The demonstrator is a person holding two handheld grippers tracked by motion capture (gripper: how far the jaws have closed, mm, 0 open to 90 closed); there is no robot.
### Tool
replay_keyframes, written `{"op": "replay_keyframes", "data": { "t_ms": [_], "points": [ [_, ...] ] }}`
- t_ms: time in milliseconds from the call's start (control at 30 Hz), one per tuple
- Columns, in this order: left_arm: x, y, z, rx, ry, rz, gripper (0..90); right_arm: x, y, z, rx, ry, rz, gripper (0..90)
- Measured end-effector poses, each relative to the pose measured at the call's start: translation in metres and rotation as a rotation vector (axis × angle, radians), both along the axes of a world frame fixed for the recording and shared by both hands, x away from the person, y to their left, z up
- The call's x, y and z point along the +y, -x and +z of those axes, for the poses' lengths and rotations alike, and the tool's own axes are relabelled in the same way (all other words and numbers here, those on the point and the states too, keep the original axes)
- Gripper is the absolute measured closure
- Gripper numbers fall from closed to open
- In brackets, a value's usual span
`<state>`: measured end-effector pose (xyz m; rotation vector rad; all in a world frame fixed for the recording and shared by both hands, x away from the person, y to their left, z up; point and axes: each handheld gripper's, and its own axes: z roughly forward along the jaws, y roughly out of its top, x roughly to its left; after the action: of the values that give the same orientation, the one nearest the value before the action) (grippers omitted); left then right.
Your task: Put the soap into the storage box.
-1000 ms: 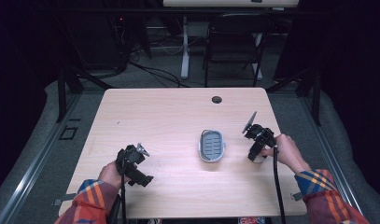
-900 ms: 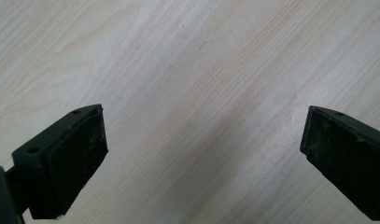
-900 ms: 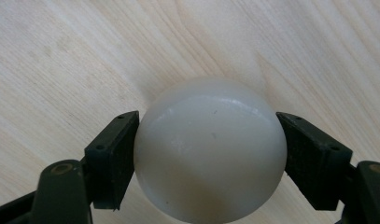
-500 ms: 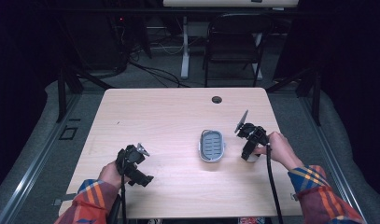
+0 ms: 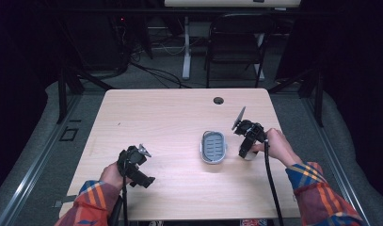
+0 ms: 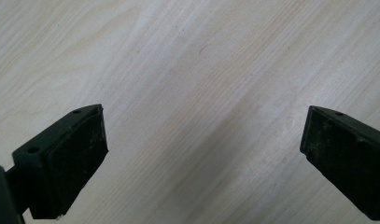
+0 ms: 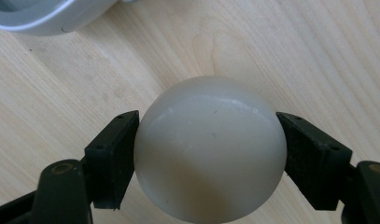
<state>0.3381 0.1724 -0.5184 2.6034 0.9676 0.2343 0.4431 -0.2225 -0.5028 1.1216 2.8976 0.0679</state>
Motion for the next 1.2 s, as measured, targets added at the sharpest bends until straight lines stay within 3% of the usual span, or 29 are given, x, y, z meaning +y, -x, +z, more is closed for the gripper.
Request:
{"op": "replay_keyframes", "data": {
  "t_ms": [600, 1200],
  "points": [
    [-0.002, -0.001, 0.0, 0.0, -0.001, -0.006, 0.6, 0.015, -0.01, 0.025, 0.006, 0.012, 0.038, 24.6],
    [-0.002, -0.002, 0.0, 0.004, -0.005, -0.007, 0.6, 0.032, -0.016, 0.042, -0.003, 0.012, 0.061, 24.6]
  ]
}}
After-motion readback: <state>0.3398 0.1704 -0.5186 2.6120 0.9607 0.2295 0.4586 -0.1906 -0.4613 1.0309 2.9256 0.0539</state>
